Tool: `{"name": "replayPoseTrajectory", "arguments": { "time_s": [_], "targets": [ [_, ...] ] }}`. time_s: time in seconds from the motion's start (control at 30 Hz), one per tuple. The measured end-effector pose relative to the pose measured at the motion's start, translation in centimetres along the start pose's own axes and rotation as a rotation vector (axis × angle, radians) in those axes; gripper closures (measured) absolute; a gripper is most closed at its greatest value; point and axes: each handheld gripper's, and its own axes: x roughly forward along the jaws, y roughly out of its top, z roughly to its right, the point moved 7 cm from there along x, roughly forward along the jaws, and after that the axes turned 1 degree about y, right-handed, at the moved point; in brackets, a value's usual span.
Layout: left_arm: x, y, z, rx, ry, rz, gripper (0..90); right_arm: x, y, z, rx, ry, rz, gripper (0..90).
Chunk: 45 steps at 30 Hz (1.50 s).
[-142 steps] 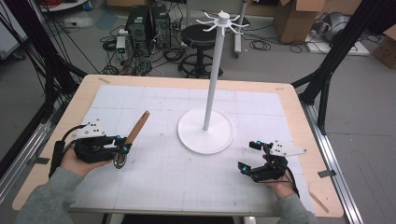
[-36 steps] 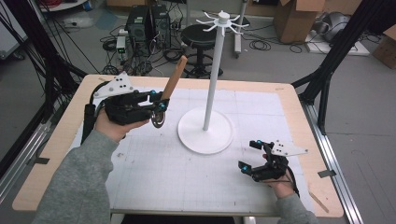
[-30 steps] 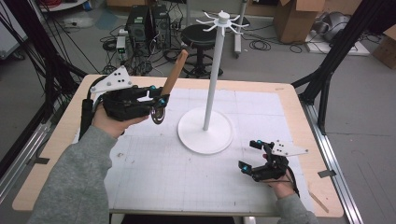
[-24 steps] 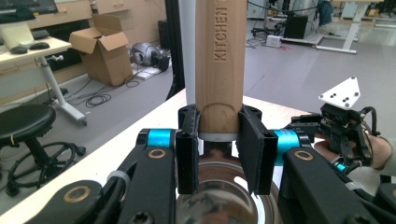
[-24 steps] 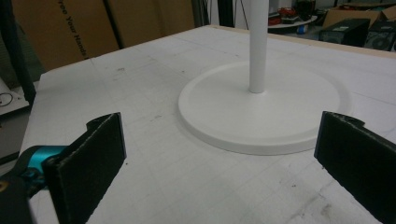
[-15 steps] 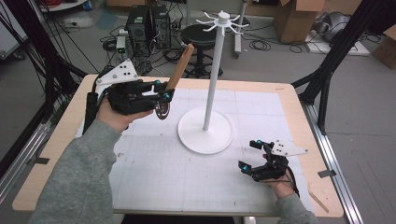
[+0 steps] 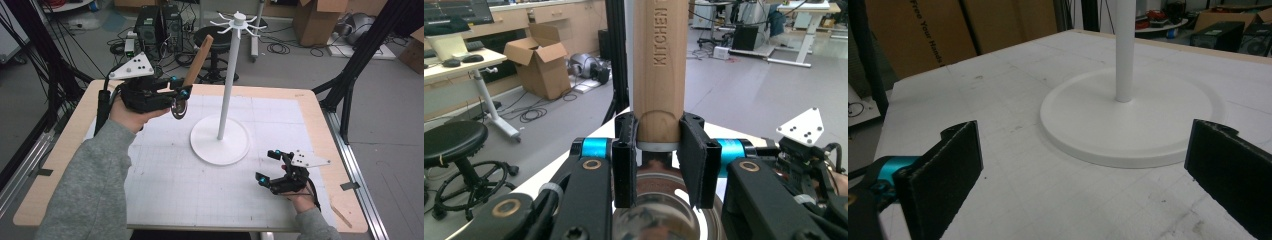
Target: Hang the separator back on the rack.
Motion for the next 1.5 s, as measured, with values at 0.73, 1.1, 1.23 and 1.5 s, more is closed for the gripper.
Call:
{"name": "replayPoseTrajectory", "arguments": {
  "time_s": [0.73, 1.1, 1.23, 1.5],
  "targets": [
    [1.4, 1.6, -0.5, -0.026, 0.002, 0.035, 69.5, 0.0, 0.1, 0.0, 0.016, 0.015, 0.009, 1.2],
    [1.7, 1.5, -0.6, -0.024, 0.002, 0.032, 69.5, 0.0, 0.1, 0.0, 0.011, 0.013, 0.013, 1.2],
    [1.7, 1.5, -0.5, -0.020, -0.001, 0.035, 69.5, 0.1, 0.0, 0.0, 0.014, 0.016, 0.009, 1.2],
    [2.2, 1.4, -0.3, -0.017, -0.001, 0.031, 69.5, 0.1, 0.0, 0.0, 0.011, 0.016, 0.009, 1.2]
  ]
}}
